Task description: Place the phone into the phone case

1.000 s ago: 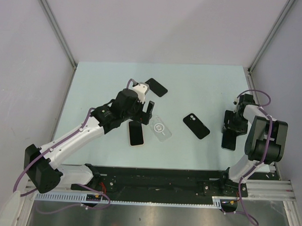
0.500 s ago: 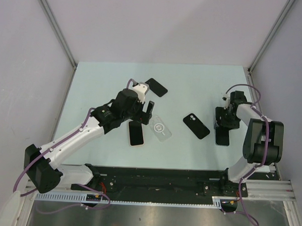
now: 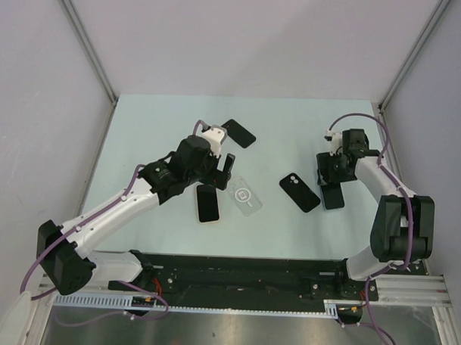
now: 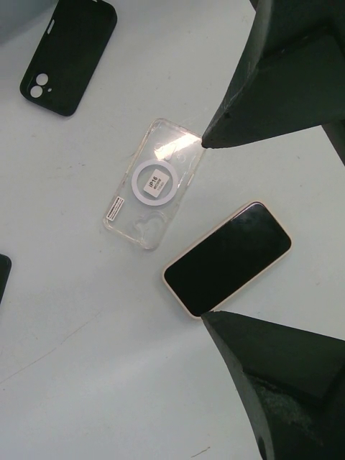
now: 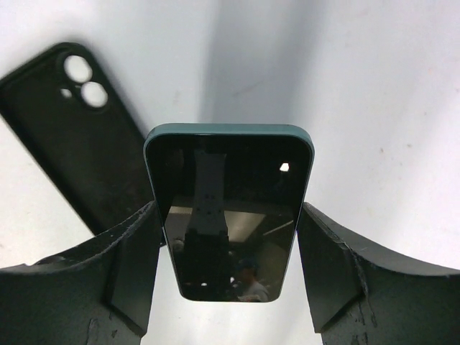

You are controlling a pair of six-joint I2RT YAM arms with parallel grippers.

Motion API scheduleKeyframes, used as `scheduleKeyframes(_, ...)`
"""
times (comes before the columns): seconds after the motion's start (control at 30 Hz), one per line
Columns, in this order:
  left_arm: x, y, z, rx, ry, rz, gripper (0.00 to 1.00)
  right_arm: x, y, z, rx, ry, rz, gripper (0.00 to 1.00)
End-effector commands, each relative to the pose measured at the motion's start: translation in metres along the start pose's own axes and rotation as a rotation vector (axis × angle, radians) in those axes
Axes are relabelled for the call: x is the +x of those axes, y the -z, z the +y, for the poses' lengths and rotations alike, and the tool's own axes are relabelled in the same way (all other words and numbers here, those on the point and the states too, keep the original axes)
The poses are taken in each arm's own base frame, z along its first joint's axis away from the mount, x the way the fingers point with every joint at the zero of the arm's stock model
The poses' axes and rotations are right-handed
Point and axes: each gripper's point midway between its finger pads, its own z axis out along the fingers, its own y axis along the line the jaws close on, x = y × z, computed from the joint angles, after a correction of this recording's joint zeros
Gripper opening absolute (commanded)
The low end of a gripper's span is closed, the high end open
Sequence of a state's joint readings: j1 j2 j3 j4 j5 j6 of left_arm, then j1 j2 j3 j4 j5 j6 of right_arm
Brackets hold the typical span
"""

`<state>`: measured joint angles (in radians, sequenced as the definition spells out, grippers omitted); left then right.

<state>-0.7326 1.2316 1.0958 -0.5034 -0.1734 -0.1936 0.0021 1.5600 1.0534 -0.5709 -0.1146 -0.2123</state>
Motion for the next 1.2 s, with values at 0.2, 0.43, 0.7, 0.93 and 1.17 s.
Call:
scheduleKeyframes(0.2, -0.009, 0.007, 0.003, -0.015, 0.013, -0.038, 0.98, -0.091, 0.044, 0.059, -0.150, 0.196, -0.339, 0.33)
scheduleKeyframes(0.43, -0.010, 0.009, 0.006, -0.027, 0.012, -0.042, 0.99, -0.094, 0.020, 0.089, -0.190, 0.270, -0.327, 0.32)
scheduleKeyframes(0.7, -0.010, 0.010, 0.001, -0.001, 0.012, -0.043, 0.98, -0.068, -0.020, 0.112, -0.156, 0.357, -0.205, 0.31)
scheduleKeyframes(0.93, -0.009, 0.009, 0.001, -0.001, 0.012, -0.041, 0.98, -0.054, -0.028, 0.110, -0.129, 0.380, -0.203, 0.31)
scheduleKeyframes(1.17, -0.011, 0.011, 0.003, -0.008, 0.010, -0.050, 0.99, -0.034, -0.033, 0.108, -0.129, 0.379, -0.163, 0.32)
